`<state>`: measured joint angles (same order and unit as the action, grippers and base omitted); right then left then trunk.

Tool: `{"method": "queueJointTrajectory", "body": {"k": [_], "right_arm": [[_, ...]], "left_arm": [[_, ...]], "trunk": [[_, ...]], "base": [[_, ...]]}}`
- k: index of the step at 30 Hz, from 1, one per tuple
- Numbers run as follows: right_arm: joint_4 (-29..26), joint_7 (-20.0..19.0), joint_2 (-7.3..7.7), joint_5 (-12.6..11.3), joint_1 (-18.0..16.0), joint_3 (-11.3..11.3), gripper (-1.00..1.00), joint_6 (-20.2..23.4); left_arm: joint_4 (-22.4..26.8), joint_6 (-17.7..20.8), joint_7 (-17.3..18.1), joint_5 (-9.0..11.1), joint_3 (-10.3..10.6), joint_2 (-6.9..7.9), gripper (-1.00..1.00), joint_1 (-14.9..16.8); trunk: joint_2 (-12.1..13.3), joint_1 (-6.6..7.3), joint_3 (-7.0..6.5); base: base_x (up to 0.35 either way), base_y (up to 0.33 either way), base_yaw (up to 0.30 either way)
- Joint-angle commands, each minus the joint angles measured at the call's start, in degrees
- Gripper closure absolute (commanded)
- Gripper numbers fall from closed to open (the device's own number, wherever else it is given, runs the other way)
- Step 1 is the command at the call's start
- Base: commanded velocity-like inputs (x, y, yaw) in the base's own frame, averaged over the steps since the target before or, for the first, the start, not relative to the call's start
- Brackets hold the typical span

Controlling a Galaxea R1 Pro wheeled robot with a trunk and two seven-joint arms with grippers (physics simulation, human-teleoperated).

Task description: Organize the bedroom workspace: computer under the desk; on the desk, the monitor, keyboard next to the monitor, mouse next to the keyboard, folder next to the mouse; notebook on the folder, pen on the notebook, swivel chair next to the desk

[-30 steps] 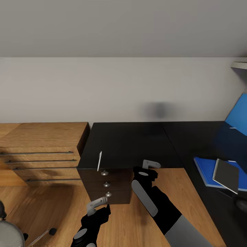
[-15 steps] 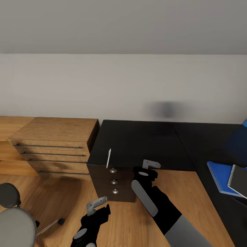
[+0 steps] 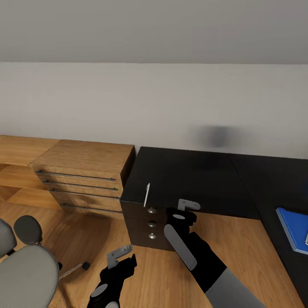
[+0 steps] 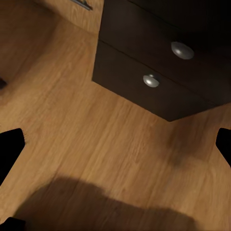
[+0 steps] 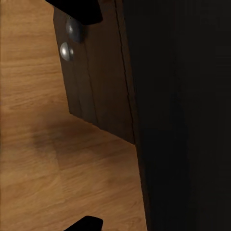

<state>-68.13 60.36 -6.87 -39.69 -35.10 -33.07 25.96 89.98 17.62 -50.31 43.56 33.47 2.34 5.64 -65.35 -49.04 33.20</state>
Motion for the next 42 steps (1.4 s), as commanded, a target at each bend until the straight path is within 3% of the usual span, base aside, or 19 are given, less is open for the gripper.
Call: {"method": "queueJointTrajectory", "body": {"k": [1,7,20,25,29,34,37,42], "right_arm": [[-0.1,0.4,0.02,-0.2,-0.1,-0.1,-1.0,0.5],[-0.1,0.4,0.02,-0.2,-0.1,-0.1,-1.0,0.5],[0.7,0.3,0.02,0.9,-0.1,-0.2,-1.0,0.5],[2.0,-2.3,0.12,1.7,0.0,-0.3,-1.0,0.5],[2.6,-7.9,0.34,4.0,-0.1,-0.5,-1.0,0.5],[4.5,-17.3,0.53,9.9,-0.1,-0.5,-1.0,-0.7],[7.8,-23.6,0.54,14.7,0.0,-0.5,-1.0,-4.4],[13.5,-28.1,0.15,19.8,-0.1,-0.5,-1.0,-7.2]], "left_arm": [[0.1,0.2,-0.4,0.2,0.1,0.05,-1.0,0.1],[0.1,0.2,-0.4,0.1,0.1,0.04,-1.0,0.1],[0.0,0.2,-0.4,-0.1,0.2,0.04,-1.0,0.1],[0.0,0.2,-0.4,-0.1,0.2,0.04,-1.0,0.1],[0.0,0.2,-0.4,-0.1,0.2,0.04,-1.0,0.1],[0.0,0.2,-0.4,-0.1,0.2,0.04,-1.0,0.1],[-0.1,0.2,-0.4,-0.1,0.2,0.04,-1.0,0.1],[-0.1,0.2,-0.4,-0.1,0.2,0.04,-1.0,0.1]], "trunk": [[0.0,0.0,0.12],[0.0,0.0,0.53],[0.0,0.0,1.39],[0.0,0.0,1.6],[0.0,0.0,1.65],[0.0,0.0,1.67],[0.0,0.0,1.67],[0.0,0.0,1.67]], "base": [[0.0,0.0,0.19],[0.036,0.0,0.191],[0.288,0.0,0.193],[0.255,0.0,0.124],[0.182,0.0,0.034],[0.055,0.0,0.01],[0.014,0.0,0.002],[0.004,0.0,0.001]]}}
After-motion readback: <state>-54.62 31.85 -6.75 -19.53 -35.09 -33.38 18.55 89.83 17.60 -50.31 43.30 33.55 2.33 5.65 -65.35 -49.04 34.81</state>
